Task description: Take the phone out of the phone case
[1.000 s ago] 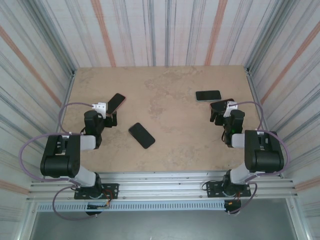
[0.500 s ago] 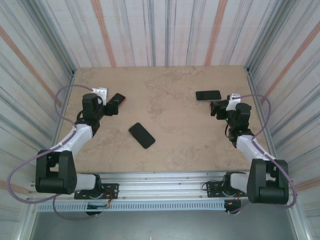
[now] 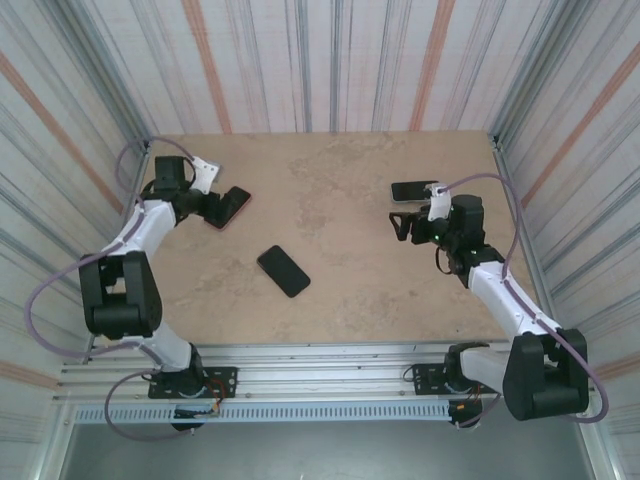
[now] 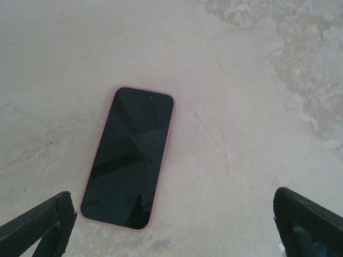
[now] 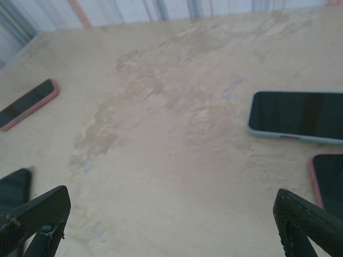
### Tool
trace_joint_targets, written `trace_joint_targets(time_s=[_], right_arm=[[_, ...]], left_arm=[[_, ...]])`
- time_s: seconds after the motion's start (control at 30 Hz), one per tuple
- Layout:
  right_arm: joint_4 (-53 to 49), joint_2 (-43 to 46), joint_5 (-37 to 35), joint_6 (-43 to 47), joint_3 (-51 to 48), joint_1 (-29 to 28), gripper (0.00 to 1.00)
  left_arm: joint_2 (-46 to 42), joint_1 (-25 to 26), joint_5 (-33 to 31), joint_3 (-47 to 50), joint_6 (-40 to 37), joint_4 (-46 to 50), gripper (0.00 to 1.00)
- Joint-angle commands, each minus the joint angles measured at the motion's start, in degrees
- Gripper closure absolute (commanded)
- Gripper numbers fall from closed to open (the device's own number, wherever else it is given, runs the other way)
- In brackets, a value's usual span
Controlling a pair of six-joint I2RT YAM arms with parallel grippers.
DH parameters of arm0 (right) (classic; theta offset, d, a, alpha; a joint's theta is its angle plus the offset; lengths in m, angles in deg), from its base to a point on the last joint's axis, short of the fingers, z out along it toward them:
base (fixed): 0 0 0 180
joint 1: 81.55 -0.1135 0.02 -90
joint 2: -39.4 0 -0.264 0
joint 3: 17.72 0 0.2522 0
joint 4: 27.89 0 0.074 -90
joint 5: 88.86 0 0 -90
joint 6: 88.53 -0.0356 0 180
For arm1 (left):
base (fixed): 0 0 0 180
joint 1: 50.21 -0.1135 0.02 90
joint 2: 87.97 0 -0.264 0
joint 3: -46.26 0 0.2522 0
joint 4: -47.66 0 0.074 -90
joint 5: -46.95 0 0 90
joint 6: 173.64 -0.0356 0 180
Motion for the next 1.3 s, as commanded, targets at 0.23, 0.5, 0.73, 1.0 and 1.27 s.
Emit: trace_joint_targets(time_s=[0.23, 0.5, 0.73, 1.0, 1.27], right_arm=[[-9.43, -1.78, 0.4, -2.77, 6.6, -8.99, 0.01], [-10.5, -2.83, -1.64, -3.73, 8.46, -13.8, 0.01], [-12.93, -2.81, -1.52, -3.11, 9.0, -14.32, 0.01], [-14.76, -2.11, -1.39, -2.63, 8.13, -14.41, 0.01], [-15.15, -1.6, -1.49, -2.79, 6.85, -14.38, 0.01]], left_arm=[[12.33, -0.39, -0.58, -11.2, -11.68, 9.99, 0.01], [20.0, 0.87, -4.25, -17.21, -13.89, 11.85, 0.01], [24.62, 1.63, -6.23, -20.49, -14.15, 12.34, 0.01], [28.59, 1.63, -9.11, -24.04, -14.56, 13.45, 0.01], [31.03, 2.04, -7.64, -26.02, -14.56, 14.96, 0.02]])
